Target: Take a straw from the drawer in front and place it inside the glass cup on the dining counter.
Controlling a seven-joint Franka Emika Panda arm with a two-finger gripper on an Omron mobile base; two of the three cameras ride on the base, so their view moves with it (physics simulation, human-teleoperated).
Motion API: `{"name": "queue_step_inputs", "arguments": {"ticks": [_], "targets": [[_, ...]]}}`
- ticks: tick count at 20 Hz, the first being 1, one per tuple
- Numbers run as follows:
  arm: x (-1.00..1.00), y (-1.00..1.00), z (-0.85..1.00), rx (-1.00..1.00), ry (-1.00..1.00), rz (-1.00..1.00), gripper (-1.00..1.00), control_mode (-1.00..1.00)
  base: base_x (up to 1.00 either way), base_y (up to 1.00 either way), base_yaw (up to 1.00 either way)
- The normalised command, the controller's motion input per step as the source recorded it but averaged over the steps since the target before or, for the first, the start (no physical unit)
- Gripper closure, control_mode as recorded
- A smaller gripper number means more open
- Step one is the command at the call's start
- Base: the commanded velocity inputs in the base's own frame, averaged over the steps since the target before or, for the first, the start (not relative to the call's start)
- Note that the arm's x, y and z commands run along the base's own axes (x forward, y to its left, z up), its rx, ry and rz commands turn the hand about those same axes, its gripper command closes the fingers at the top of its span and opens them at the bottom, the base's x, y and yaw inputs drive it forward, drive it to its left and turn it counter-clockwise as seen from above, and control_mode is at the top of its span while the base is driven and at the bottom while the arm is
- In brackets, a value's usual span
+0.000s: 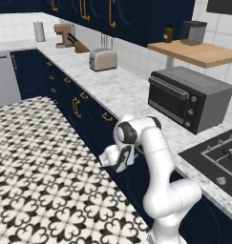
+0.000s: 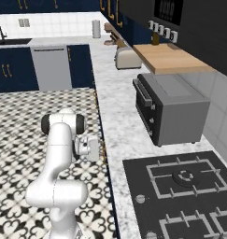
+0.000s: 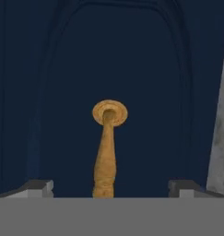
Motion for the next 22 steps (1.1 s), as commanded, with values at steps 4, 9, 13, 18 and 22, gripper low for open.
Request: {"name": "queue_step_inputs", "arguments": {"ticks": [4,9,13,18,22], "targets": [[0.50,-0.25,-0.46,0.00,0.07,0.00,-1.00,-1.00,0.00,0.00,0.00],[0.41,-0.23,-0.42,0.00,0.07,0.00,-1.00,-1.00,0.00,0.00,0.00],[0.01,-0.19,-0.13,0.00,0.01,0.00,1.00,-1.00,0.00,0.00,0.00],[-0.26,0.03,0.00,0.03,-0.03,0.00,1.00,-1.00,0.00,0.00,0.00],[-0.40,0.48,0.00,0.02,-0.03,0.00,1.00,-1.00,0.00,0.00,0.00]]}}
